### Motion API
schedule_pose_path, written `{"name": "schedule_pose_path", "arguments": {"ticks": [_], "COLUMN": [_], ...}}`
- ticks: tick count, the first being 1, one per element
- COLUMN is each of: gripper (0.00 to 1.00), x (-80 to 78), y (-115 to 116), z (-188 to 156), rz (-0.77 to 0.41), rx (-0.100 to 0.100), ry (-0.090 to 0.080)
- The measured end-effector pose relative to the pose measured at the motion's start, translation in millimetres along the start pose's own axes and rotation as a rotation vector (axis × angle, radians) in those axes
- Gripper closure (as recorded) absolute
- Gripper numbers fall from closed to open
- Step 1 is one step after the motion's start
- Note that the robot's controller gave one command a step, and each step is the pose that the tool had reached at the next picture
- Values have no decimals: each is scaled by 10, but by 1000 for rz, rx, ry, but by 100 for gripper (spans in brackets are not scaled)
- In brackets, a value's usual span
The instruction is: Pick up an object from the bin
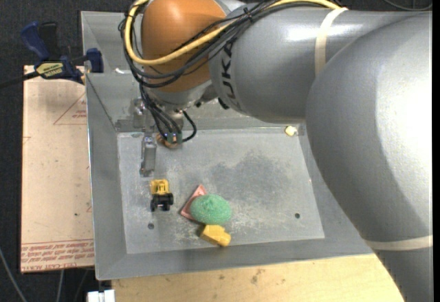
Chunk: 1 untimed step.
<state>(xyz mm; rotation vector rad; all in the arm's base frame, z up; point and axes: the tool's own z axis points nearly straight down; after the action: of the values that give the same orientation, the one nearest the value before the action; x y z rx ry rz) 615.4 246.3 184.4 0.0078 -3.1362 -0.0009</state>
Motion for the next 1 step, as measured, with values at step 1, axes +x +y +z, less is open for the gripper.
{"name": "schedule_pose_path", "arguments": {"ticks": [1], "gripper": [0], "x": [-15], "y": [-14], "z": [-54], "rz": [4], "rx": [-1], "ry": [-7]}}
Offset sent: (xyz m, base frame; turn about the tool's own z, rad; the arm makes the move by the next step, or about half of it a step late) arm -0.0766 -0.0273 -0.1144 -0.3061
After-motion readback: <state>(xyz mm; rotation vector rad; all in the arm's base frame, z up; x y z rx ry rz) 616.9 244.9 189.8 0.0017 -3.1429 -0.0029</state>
